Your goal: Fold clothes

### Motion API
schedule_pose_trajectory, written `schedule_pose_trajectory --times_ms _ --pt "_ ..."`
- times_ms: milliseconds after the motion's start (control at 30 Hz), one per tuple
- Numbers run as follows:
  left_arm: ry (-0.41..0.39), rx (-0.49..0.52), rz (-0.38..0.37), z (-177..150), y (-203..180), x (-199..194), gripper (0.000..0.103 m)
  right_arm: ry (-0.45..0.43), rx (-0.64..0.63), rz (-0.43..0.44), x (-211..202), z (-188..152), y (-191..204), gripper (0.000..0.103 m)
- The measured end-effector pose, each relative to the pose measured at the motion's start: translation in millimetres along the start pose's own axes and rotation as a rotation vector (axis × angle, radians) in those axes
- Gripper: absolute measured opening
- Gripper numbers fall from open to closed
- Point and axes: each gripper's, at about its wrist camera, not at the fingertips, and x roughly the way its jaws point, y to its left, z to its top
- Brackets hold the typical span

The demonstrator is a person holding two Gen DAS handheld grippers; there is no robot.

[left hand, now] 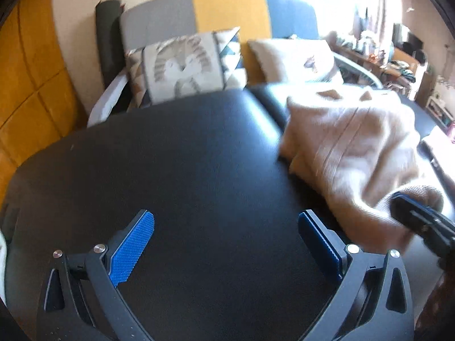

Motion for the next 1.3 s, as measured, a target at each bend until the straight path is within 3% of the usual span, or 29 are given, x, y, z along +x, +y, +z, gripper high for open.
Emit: schedule_pose_trajectory --times_ms 100,167,333,433,500,600,833,900,933,967,1000,1133,1300 --pt "0.003 0.080 -0.020 20.3 -29.9 13.0 0.103 -0.098 0.012 -0.117 -27.0 5.6 -8.6 0.030" --pt "0.016 0.110 -0.026 28.8 -43.0 22.2 0.103 -0.145 0.040 -0.141 -41.0 7.4 -17.3 0.031" --pt "0.057 0.137 -0.035 41.3 -61.7 48.6 0.103 -0.146 0.080 -0.333 -52.9 9.2 -40.4 0.040" --pt "0.082 0.154 -0.041 48.9 -72.9 64.4 0.103 -0.088 0.143 -0.401 -53.1 10.3 -75.6 0.046" --pt "0.083 0.156 -0.042 49.0 -77.9 68.0 0.103 -0.068 0.191 -0.348 -49.4 8.6 -96.2 0.048" --pt "0.084 0.155 -0.079 46.8 -82.5 67.2 0.103 -0.089 0.194 -0.289 -51.6 8.3 -96.4 0.058" --pt "0.085 0.152 -0.165 41.7 -93.3 65.4 0.102 -0.092 0.151 -0.322 -50.4 6.8 -83.4 0.062" --pt "0.086 0.151 -0.190 40.2 -96.3 64.9 0.090 -0.101 0.163 -0.305 -45.2 11.2 -87.3 0.062" --pt "0.086 0.150 -0.202 39.5 -97.9 64.6 0.068 -0.107 0.172 -0.293 -42.7 12.8 -89.7 0.062" --pt "0.086 0.150 -0.214 38.8 -99.4 64.4 0.038 -0.114 0.183 -0.279 -43.0 12.5 -93.0 0.062" --pt "0.086 0.149 -0.227 38.0 -100.9 64.1 0.029 -0.120 0.193 -0.264 -43.3 12.1 -96.2 0.062" --pt "0.080 0.168 -0.240 36.9 -111.5 57.7 0.016 -0.123 0.200 -0.259 -42.5 14.8 -97.4 0.062" --pt "0.016 0.033 -0.344 42.6 -87.5 33.3 0.010 -0.137 0.221 -0.235 -43.5 14.9 -102.3 0.062"
